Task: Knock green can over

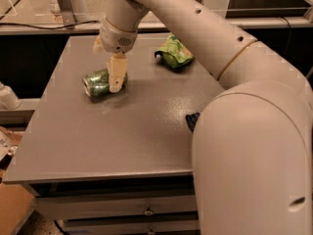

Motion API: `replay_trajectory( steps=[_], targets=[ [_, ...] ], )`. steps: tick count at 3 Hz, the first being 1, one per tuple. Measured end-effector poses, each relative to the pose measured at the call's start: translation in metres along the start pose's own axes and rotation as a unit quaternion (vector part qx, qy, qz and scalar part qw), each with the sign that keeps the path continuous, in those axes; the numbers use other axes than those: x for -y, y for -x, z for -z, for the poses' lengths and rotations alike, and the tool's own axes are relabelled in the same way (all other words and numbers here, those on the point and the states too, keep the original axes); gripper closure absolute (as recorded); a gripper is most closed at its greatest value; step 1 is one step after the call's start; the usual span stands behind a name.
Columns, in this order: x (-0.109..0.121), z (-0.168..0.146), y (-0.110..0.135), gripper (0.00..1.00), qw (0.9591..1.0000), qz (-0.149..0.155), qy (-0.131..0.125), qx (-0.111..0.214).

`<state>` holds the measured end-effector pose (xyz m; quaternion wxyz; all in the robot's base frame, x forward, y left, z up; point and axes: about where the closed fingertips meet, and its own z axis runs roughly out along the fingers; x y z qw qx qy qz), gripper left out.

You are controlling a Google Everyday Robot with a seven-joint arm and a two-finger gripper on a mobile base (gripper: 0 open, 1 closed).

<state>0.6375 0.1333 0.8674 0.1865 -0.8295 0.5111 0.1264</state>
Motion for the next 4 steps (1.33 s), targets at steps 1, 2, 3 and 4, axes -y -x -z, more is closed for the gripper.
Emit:
replay_trajectory(
  steps=[1,2,3,4],
  targets=[
    [0.001,0.000,0.002,0.00,0.9997,-0.003,-0.003,0.023],
    [0.000,-0.006,0.000,0.00,0.9944,-0.038,-0.020,0.096],
    [-0.003,0.010,-0.008,0.00,0.9735,-0.093,-0.071,0.197],
    [0.007,0.051,-0.027,0.00,0.9411,-0.137,-0.154,0.268]
  ],
)
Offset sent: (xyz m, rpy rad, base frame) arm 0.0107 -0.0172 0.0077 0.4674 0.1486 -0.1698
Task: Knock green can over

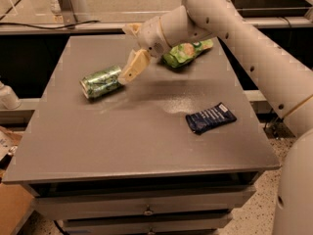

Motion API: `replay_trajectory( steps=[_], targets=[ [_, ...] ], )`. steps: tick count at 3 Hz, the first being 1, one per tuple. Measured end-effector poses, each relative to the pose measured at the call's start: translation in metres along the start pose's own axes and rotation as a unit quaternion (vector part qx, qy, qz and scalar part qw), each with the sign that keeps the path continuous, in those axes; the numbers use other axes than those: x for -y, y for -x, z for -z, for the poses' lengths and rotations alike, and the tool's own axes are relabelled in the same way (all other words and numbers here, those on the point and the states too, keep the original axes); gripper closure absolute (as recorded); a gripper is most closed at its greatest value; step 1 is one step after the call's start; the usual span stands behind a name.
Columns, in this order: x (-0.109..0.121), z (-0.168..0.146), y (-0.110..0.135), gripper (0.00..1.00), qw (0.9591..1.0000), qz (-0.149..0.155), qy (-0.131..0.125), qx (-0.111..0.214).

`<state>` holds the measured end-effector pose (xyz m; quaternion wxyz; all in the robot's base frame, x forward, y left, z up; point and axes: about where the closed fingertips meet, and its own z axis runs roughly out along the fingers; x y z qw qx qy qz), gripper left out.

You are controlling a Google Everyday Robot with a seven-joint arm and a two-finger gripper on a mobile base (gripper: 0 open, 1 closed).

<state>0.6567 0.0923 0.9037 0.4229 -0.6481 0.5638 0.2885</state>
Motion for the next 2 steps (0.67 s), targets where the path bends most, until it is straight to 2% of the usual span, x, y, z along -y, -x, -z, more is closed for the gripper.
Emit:
replay_trajectory(
  steps=[1,2],
  targets=[
    [0.0326,0.0446,0.0100,0.00,0.9936,-0.019,-0.094,0.059],
    [0.0314,0.0432,0.0100,0.00,0.9939,-0.018,-0.091,0.059]
  ],
)
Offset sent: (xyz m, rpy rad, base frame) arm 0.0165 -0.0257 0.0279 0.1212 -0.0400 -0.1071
